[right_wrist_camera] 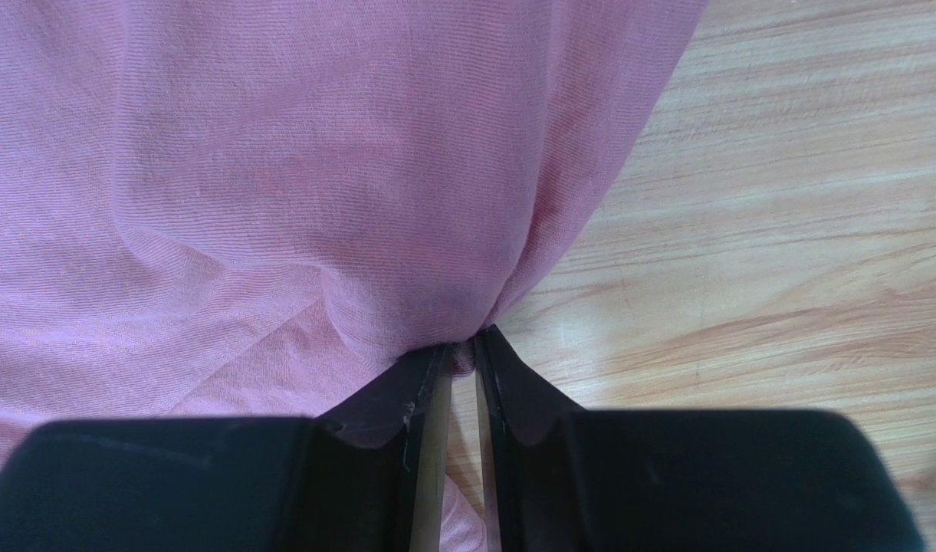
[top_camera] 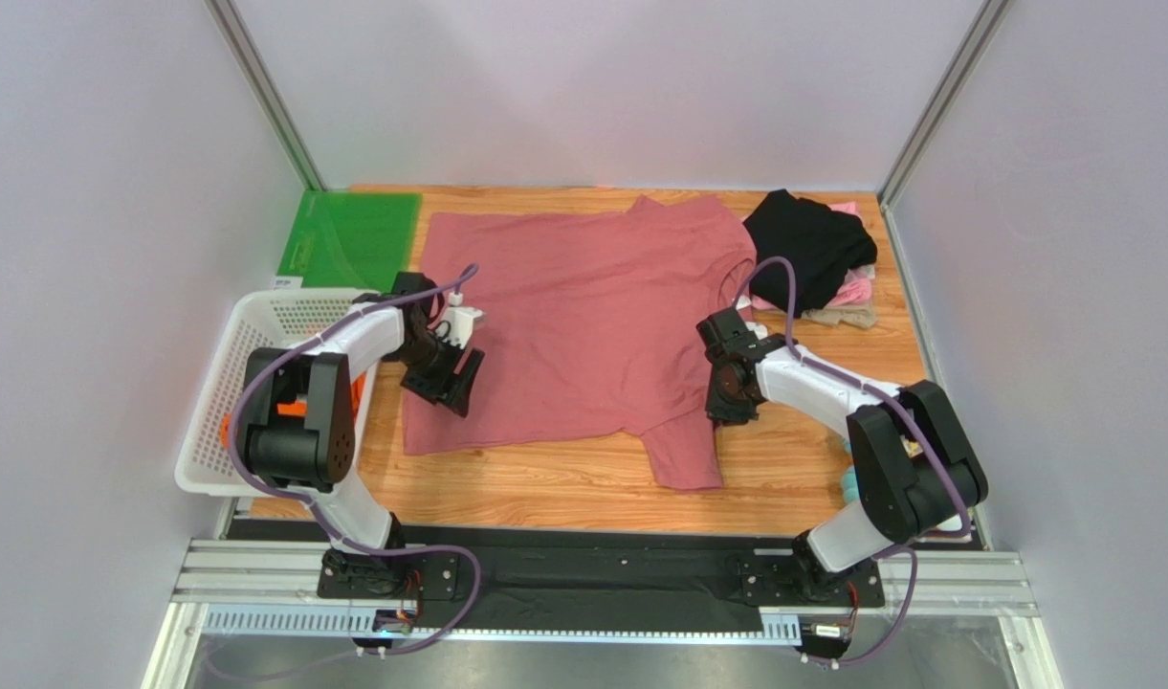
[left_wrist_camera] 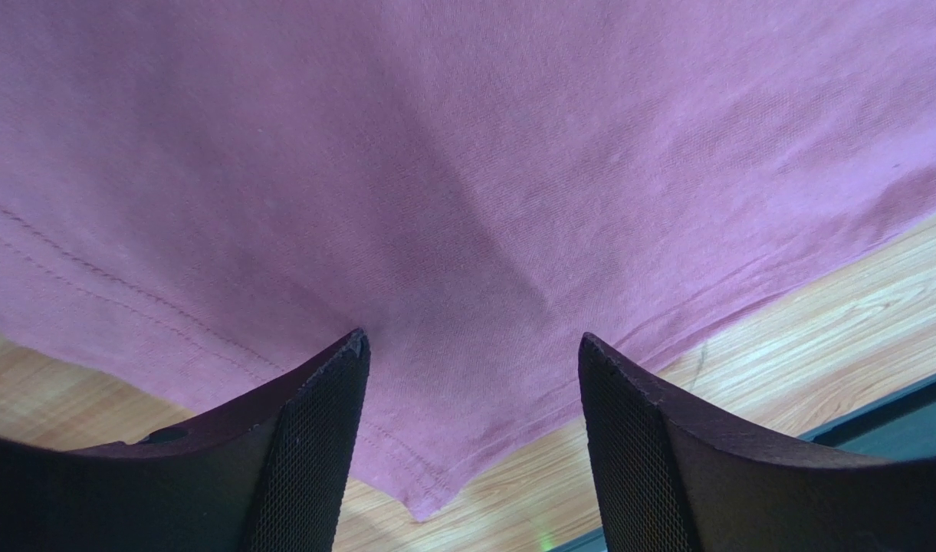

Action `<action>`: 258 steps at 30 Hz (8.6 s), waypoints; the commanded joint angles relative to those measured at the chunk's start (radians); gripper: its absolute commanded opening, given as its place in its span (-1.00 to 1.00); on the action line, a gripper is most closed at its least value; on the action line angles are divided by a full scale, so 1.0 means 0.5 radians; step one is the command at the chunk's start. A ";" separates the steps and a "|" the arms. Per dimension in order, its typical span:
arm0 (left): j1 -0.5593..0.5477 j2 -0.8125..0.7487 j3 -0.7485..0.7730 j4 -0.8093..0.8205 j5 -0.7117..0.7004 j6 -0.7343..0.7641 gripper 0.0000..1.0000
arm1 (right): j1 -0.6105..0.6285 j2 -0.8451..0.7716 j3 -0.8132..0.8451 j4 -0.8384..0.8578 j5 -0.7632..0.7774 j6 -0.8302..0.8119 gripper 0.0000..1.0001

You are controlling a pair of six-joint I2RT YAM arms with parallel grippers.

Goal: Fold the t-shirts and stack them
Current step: Flatten out the tshirt

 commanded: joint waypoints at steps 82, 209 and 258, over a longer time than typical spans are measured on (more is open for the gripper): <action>0.186 -0.064 0.032 -0.047 0.014 0.295 0.43 | 0.484 -0.422 -0.035 -0.384 -0.265 0.439 -0.69; 0.278 -0.324 -0.085 -0.329 -0.204 0.212 -1.00 | 0.652 -0.268 0.419 -0.403 -0.428 -0.113 -1.00; -0.028 -0.276 -0.318 -0.148 -0.725 0.007 -0.07 | 0.649 -0.793 -0.014 -0.424 -0.437 -0.043 -1.00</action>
